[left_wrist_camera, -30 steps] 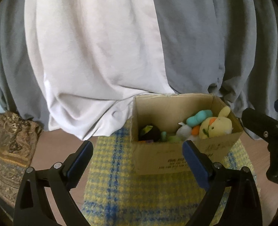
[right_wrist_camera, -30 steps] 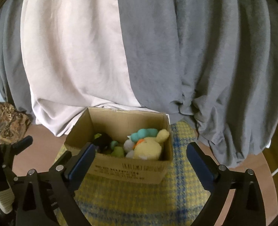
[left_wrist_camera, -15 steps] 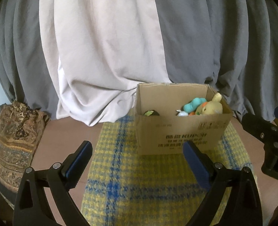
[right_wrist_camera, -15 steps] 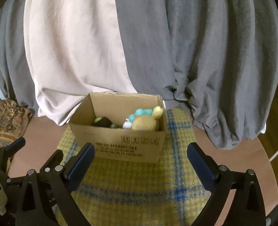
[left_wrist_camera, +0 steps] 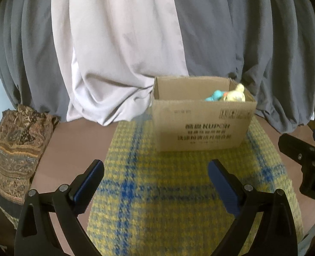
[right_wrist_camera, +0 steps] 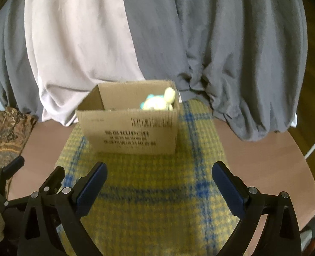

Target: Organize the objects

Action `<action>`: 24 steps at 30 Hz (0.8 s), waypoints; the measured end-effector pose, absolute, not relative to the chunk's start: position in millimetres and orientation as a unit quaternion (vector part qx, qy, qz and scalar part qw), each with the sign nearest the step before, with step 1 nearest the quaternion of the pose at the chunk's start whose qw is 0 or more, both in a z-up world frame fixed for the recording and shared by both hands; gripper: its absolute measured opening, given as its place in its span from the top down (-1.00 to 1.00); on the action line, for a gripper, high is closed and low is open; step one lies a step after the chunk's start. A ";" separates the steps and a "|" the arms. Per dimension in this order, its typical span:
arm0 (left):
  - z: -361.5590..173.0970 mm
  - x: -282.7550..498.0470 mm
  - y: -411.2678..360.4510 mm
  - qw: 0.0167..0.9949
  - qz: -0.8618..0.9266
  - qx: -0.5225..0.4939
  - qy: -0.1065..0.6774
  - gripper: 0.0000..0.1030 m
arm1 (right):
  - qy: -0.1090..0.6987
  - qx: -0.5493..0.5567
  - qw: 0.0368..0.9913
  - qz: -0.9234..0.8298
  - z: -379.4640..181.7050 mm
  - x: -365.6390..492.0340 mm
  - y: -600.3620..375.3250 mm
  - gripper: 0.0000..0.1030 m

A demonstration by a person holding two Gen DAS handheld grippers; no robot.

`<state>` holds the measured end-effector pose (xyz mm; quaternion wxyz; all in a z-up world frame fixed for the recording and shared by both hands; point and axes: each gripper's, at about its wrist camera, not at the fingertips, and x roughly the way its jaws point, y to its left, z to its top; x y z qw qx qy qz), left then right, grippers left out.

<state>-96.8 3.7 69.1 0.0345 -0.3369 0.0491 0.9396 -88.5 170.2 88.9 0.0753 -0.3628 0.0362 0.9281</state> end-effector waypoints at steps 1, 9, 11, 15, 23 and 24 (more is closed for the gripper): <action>67.0 -95.2 3.1 0.034 0.939 -0.339 0.048 -0.93 | 0.039 -0.366 0.076 0.927 85.7 -85.2 170.4 -0.92; 46.3 -77.7 2.2 0.032 0.932 -0.357 0.046 -0.93 | 0.041 -0.384 0.083 0.919 63.9 -67.9 170.8 -0.92; 41.3 -73.8 3.7 0.032 0.931 -0.361 0.049 -0.93 | 0.040 -0.391 0.084 0.916 57.7 -65.7 171.2 -0.92; 31.6 -67.4 4.2 0.034 0.928 -0.367 0.051 -0.93 | 0.041 -0.401 0.089 0.911 46.3 -60.9 173.0 -0.92; 12.3 -59.8 1.1 0.034 0.923 -0.380 0.053 -0.93 | 0.040 -0.406 0.094 0.908 33.1 -52.1 173.8 -0.92; 10.5 -59.1 1.7 0.034 0.922 -0.382 0.055 -0.93 | 0.039 -0.407 0.095 0.907 30.6 -50.9 173.7 -0.92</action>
